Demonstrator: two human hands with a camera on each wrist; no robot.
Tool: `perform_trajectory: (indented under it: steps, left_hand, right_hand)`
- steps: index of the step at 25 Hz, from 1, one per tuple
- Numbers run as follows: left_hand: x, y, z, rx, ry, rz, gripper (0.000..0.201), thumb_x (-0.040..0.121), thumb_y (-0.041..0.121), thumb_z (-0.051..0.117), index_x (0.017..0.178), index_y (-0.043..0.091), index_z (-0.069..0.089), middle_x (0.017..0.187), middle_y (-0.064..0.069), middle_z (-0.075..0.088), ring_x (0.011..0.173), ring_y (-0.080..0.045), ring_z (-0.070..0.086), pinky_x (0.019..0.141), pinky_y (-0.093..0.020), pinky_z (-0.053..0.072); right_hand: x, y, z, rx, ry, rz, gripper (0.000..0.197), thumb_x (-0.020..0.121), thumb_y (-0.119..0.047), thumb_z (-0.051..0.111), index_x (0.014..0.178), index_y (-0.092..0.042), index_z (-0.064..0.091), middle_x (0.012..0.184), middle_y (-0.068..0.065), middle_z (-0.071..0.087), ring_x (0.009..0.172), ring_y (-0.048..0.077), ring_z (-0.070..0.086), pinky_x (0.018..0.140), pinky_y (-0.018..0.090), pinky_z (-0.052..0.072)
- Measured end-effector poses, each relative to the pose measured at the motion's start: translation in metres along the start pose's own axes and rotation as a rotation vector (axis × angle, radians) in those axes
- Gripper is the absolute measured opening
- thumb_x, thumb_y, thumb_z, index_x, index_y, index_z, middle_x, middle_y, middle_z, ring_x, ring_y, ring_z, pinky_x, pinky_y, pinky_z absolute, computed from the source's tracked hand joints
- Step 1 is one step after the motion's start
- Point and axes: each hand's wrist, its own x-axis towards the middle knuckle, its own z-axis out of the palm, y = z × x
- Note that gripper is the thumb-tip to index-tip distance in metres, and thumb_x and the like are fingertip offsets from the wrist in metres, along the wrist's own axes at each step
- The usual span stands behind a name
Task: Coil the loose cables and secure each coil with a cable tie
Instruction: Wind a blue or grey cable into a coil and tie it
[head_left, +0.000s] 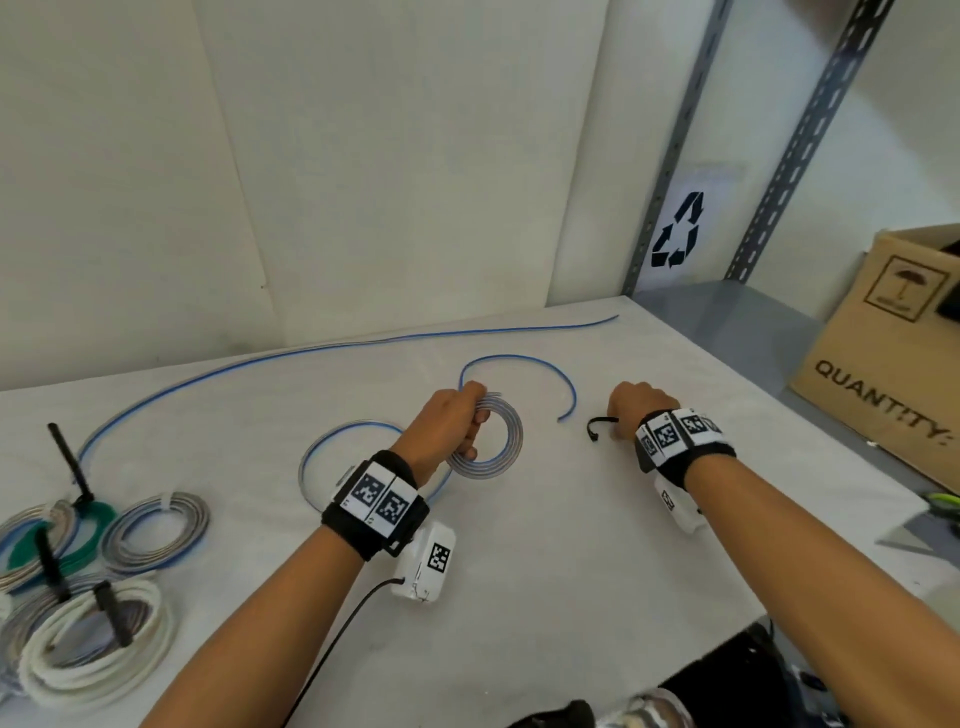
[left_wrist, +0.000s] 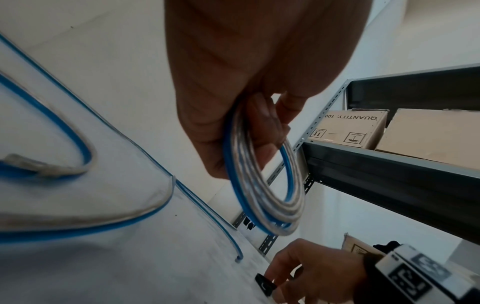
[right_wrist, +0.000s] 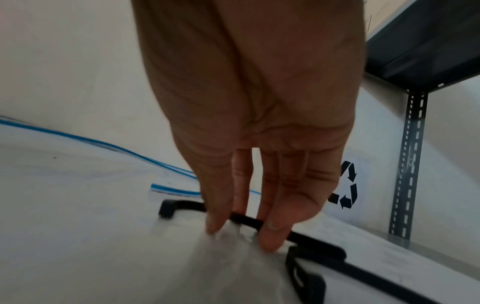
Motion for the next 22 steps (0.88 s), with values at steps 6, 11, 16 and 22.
perform_trajectory:
  steps: [6, 11, 16, 22]
  left_hand:
    - [0.003, -0.011, -0.011, -0.066, 0.028, 0.004, 0.045, 0.105, 0.031, 0.038, 0.063, 0.015, 0.042, 0.050, 0.005, 0.026, 0.045, -0.015, 0.023, 0.048, -0.028, 0.037]
    - [0.000, -0.003, -0.052, -0.229, 0.154, 0.035, 0.042, 0.103, 0.029, 0.037, 0.063, 0.017, 0.039, 0.052, 0.006, 0.021, 0.044, -0.014, 0.019, 0.046, -0.027, 0.030]
    - [-0.012, 0.010, -0.108, -0.327, 0.367, 0.140, 0.039, 0.102, 0.027, 0.036, 0.064, 0.019, 0.036, 0.048, 0.009, 0.023, 0.041, -0.011, 0.018, 0.049, -0.029, 0.028]
    - [-0.030, 0.024, -0.151, -0.160, 0.606, 0.252, 0.041, 0.102, 0.030, 0.039, 0.064, 0.017, 0.045, 0.048, 0.008, 0.034, 0.044, -0.012, 0.031, 0.055, -0.032, 0.037]
  right_hand:
    - [0.007, -0.016, 0.004, 0.096, 0.255, 0.010, 0.017, 0.096, -0.009, 0.054, 0.106, -0.012, 0.068, 0.110, 0.011, 0.068, 0.096, 0.032, 0.065, 0.072, 0.032, 0.045]
    - [-0.028, -0.066, -0.048, 0.678, 0.672, -0.241, 0.016, 0.096, -0.019, 0.062, 0.111, -0.022, 0.057, 0.093, -0.006, 0.066, 0.079, 0.023, 0.064, 0.068, 0.032, 0.045]
    - [-0.057, -0.181, -0.071, 1.197, 0.533, -0.619, 0.013, 0.092, -0.009, 0.065, 0.099, -0.019, 0.071, 0.083, -0.003, 0.066, 0.064, 0.019, 0.061, 0.061, 0.028, 0.051]
    - [-0.108, -0.241, -0.066, 1.499, 0.387, -0.716, 0.022, 0.097, -0.001, 0.059, 0.114, -0.007, 0.070, 0.094, 0.005, 0.069, 0.079, 0.016, 0.065, 0.062, 0.025, 0.056]
